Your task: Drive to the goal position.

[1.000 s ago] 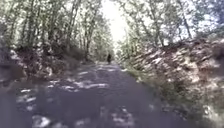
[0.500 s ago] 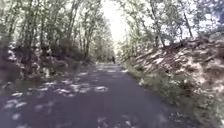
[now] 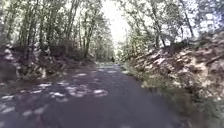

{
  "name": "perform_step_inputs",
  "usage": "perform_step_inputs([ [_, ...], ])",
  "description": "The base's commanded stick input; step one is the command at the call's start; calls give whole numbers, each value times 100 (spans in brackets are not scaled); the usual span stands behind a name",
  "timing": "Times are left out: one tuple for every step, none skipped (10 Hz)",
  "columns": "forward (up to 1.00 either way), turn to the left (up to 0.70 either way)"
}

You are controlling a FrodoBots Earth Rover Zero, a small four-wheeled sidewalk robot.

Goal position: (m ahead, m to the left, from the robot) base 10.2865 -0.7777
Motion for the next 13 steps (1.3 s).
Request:
perform_step_inputs([
  [45,0],
  [45,0],
  [45,0],
  [45,0],
  [45,-27],
  [45,-23],
  [45,-19],
  [45,-5],
  [45,0],
  [45,0],
  [45,0],
  [45,0],
  [45,0],
])
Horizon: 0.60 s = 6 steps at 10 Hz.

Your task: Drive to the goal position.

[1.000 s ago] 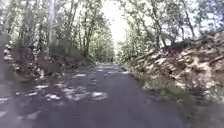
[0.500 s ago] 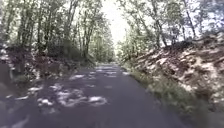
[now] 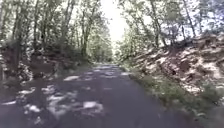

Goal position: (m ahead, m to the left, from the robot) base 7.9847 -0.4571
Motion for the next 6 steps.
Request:
perform_step_inputs([
  [45,0],
  [45,0],
  [45,0],
  [45,0],
  [45,0],
  [45,0],
])
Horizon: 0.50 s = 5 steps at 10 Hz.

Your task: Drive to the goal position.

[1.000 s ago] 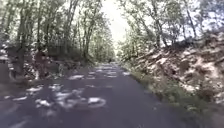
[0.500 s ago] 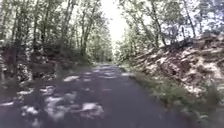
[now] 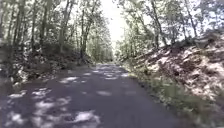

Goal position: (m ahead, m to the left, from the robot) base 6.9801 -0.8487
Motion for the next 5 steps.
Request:
perform_step_inputs([
  [45,0],
  [45,0],
  [45,0],
  [45,0],
  [45,0],
])
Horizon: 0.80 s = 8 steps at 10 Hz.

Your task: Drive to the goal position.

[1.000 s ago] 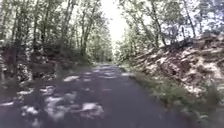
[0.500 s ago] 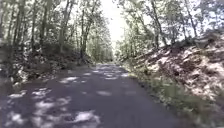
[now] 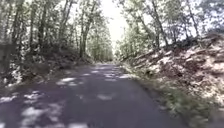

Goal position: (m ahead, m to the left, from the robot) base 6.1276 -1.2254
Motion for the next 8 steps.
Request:
perform_step_inputs([
  [45,0],
  [45,0],
  [45,0],
  [45,0],
  [45,0],
  [45,0],
  [45,0],
  [45,0],
])
